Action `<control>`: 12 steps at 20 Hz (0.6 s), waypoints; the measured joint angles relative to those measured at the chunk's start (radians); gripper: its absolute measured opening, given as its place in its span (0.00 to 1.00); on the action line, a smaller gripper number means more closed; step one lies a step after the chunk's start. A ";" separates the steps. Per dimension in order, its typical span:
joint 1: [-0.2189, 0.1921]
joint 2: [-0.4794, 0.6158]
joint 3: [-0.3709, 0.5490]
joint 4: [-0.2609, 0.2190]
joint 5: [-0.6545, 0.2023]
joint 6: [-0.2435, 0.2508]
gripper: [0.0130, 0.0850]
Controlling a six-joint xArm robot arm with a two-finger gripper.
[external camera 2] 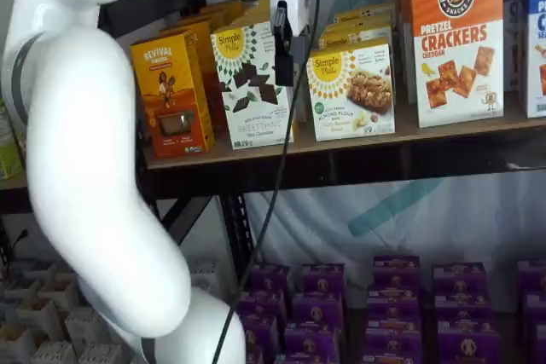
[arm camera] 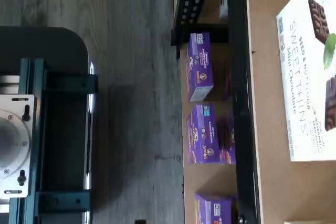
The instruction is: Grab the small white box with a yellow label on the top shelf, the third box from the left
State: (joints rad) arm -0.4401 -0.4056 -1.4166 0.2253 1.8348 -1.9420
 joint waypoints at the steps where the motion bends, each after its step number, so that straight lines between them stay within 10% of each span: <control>1: 0.006 -0.002 0.002 -0.009 -0.002 0.003 1.00; 12: -0.007 -0.010 0.013 0.032 -0.043 0.002 1.00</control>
State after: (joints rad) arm -0.4469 -0.4156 -1.4038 0.2577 1.7918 -1.9396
